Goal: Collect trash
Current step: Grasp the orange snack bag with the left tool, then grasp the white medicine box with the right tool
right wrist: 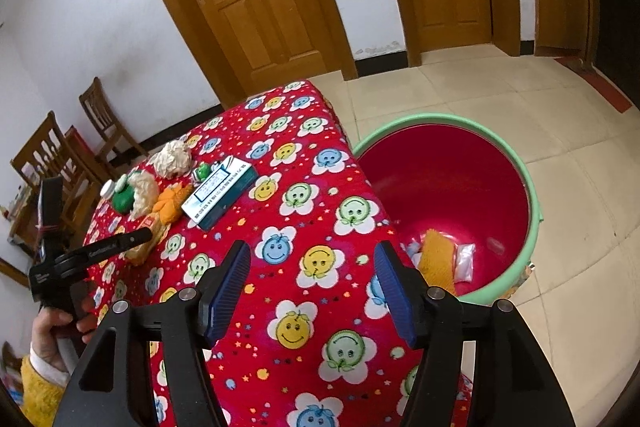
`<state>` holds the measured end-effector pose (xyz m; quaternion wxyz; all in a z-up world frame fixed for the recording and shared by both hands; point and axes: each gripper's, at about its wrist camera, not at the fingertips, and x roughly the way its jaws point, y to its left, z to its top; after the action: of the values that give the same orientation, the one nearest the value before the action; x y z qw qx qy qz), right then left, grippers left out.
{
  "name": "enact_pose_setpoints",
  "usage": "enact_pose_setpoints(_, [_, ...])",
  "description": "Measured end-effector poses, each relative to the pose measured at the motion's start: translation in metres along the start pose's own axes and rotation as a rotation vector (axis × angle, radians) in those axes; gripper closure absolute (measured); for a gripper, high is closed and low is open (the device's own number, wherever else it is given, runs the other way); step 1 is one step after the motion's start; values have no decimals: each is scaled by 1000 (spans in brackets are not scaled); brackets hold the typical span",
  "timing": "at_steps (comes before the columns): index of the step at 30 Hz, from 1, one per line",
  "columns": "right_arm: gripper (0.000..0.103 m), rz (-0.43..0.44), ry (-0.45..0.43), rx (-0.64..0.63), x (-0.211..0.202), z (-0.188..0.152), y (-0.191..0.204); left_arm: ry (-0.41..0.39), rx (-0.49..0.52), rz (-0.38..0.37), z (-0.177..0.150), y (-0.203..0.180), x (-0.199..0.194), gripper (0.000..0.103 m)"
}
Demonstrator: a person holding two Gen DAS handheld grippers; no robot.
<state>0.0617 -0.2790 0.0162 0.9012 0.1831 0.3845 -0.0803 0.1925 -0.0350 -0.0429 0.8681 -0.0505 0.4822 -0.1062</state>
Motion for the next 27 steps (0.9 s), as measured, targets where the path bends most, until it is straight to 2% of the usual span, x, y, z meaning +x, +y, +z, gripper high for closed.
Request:
enact_pose_setpoints(3, [37, 8, 10, -6, 4, 3, 6, 4, 10, -12, -1, -2, 1, 54])
enact_pose_setpoints(4, [37, 9, 13, -11, 7, 5, 9, 6, 14, -18, -3, -3, 1, 62])
enact_pose_setpoints(10, [37, 36, 43, -27, 23, 14, 28, -28, -4, -58, -16, 0, -13, 62])
enact_pose_setpoints(18, [36, 78, 105, -4, 66, 33, 60, -113, -73, -33, -22, 22, -48, 62])
enact_pose_setpoints(27, [36, 20, 170, 51, 124, 48, 87, -154, -144, -14, -24, 49, -57, 62])
